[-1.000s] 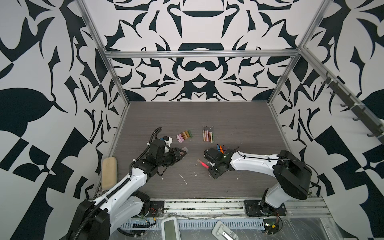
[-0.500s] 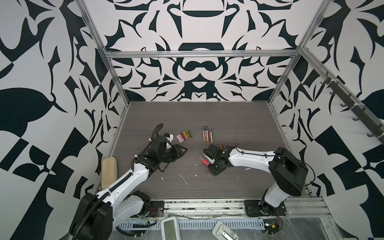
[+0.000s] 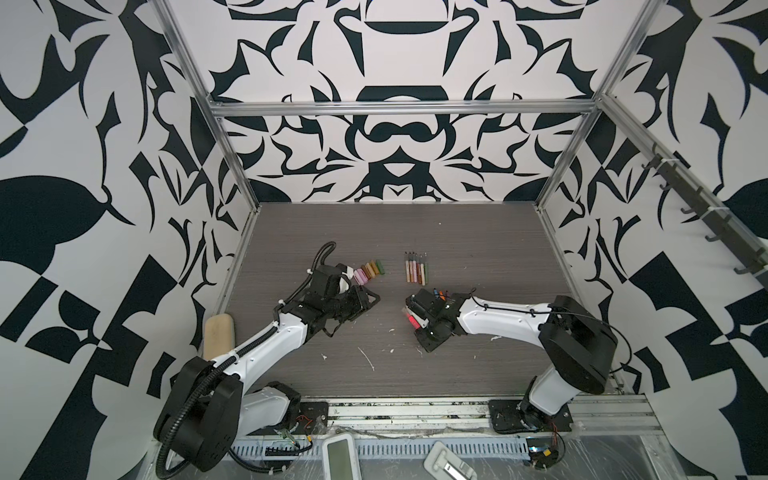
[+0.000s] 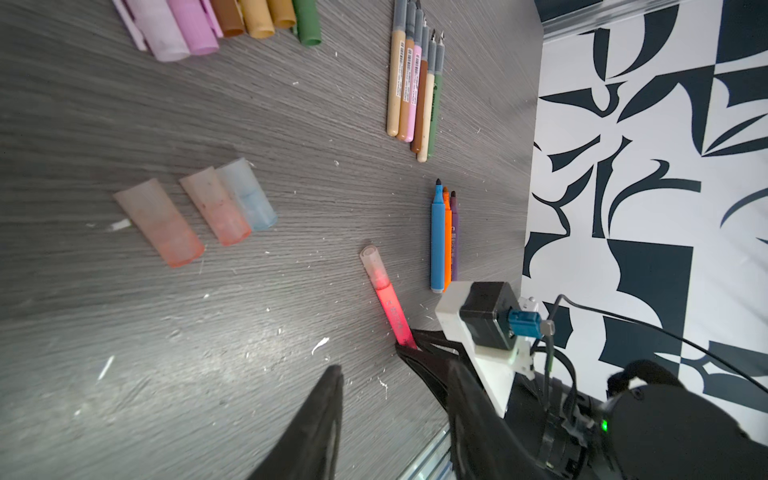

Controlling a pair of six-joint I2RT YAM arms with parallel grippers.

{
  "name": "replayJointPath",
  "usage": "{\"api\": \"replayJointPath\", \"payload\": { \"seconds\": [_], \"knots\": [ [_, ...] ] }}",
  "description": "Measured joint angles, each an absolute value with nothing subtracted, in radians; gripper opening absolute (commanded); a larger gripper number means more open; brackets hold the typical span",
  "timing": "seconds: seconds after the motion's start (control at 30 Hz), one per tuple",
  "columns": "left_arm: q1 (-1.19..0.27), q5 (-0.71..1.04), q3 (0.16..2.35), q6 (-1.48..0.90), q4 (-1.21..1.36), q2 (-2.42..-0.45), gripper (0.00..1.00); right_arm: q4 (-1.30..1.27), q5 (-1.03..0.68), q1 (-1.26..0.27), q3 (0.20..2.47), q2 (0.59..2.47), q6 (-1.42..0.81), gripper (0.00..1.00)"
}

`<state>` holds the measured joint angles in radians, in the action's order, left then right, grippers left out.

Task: Open the pen caps
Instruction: 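Lift the pink marker with the right gripper while left gripper reaches toward it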

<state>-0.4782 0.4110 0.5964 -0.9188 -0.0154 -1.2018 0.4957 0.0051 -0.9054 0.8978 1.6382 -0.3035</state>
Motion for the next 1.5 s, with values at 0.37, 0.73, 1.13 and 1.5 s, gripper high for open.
{"api": "replayJointPath", "payload": {
  "seconds": [0.37, 0.73, 1.13, 1.5],
  "knots": [
    [-0.482, 0.435, 0.596, -0.941, 0.012, -1.214, 0.45, 0.35, -0.088, -0.926, 0.727, 1.401, -0.414, 0.0],
    [-0.574, 0.428, 0.665, -0.95, 0.022, -1.357, 0.47, 0.244, -0.141, -0.916, 0.646, 1.333, -0.449, 0.0],
    [-0.7, 0.34, 0.836, -0.941, -0.028, -1.56, 0.48, 0.235, -0.16, -0.916, 0.646, 1.36, -0.449, 0.0],
    [-0.754, 0.239, 0.923, -0.923, -0.137, -1.629, 0.41, 0.234, -0.161, -0.916, 0.646, 1.36, -0.449, 0.0]
  ]
}}
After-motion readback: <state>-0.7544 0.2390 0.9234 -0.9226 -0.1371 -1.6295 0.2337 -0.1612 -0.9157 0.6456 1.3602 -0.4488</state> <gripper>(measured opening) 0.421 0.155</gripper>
